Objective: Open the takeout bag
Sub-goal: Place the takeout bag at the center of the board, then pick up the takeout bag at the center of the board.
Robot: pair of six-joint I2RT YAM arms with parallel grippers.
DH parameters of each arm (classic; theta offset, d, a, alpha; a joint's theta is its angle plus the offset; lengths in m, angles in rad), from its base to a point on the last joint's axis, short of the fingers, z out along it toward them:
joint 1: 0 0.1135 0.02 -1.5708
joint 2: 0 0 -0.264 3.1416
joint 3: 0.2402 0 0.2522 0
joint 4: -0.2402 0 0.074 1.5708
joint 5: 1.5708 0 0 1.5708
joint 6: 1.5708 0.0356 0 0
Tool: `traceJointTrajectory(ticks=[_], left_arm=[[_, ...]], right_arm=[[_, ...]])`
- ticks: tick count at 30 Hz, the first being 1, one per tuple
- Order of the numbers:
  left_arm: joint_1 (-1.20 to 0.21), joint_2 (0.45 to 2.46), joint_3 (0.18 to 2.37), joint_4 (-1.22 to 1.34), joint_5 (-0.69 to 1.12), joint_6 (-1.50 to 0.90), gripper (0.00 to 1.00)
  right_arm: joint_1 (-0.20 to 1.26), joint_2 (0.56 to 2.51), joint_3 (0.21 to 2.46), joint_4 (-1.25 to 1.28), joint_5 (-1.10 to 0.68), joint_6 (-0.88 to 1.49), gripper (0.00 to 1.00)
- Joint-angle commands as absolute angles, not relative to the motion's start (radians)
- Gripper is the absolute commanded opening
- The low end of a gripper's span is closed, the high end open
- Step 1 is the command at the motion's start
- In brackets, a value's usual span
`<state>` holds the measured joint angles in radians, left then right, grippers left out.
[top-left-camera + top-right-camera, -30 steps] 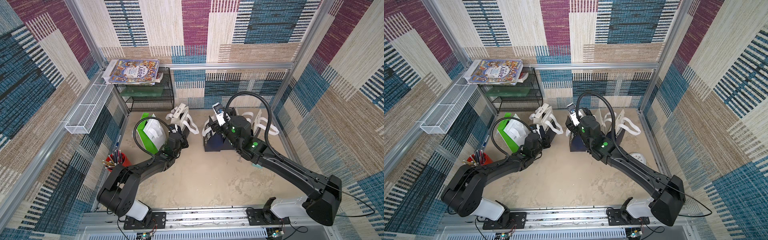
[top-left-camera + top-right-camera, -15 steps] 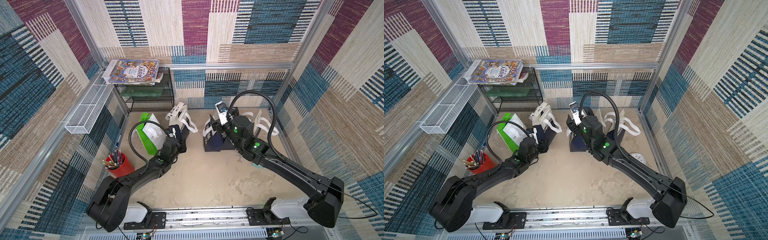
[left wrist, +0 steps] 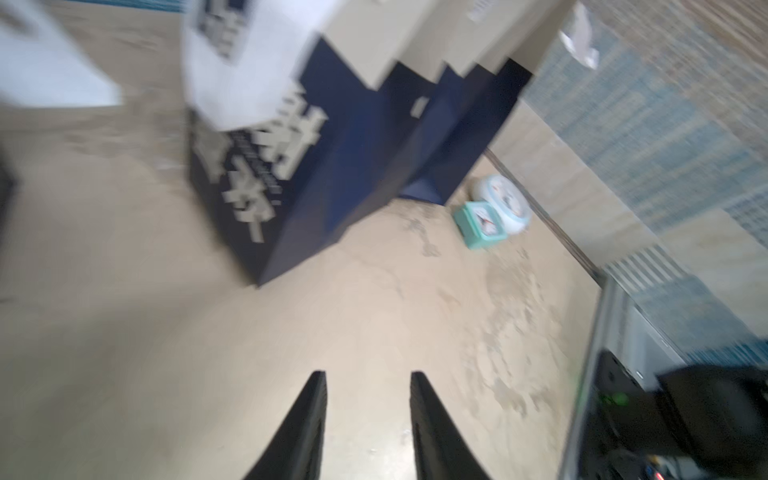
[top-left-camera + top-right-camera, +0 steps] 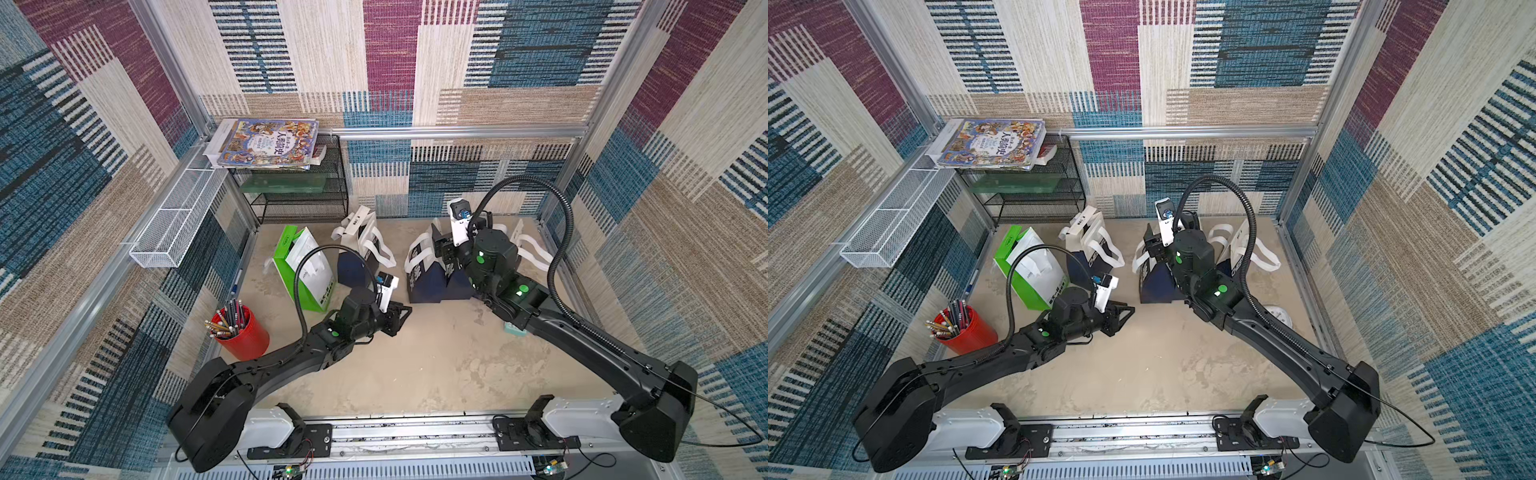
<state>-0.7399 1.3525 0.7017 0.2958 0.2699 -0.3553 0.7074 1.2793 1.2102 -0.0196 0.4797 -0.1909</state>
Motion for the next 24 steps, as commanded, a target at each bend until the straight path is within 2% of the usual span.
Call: traceJointTrajectory(ticks=[1, 6, 12, 18, 24], left_arm=[[-0.761, 1.419, 0.762, 0.343, 0.440, -0.293, 0.27], [-0.767, 1.533, 0.812, 0.499, 0.406, -0.378, 0.22], [-0.766, 1.653, 0.913, 0.464, 0.184, -0.443, 0.17], [-0.759, 1.730, 1.001, 0.437, 0.038, -0.472, 0.15], [-0.732, 1.737, 1.017, 0.429, -0.105, -0.462, 0.15]], right_arm=[[0.707, 1.262, 1.203, -0.008, 0.494, -0.166, 0.80], [0.699, 1.231, 1.189, -0.006, 0.500, -0.171, 0.80], [0.688, 1.200, 1.158, -0.002, 0.500, -0.173, 0.80], [0.684, 1.171, 1.124, 0.006, 0.500, -0.175, 0.80], [0.684, 1.146, 1.101, 0.005, 0.495, -0.181, 0.80]])
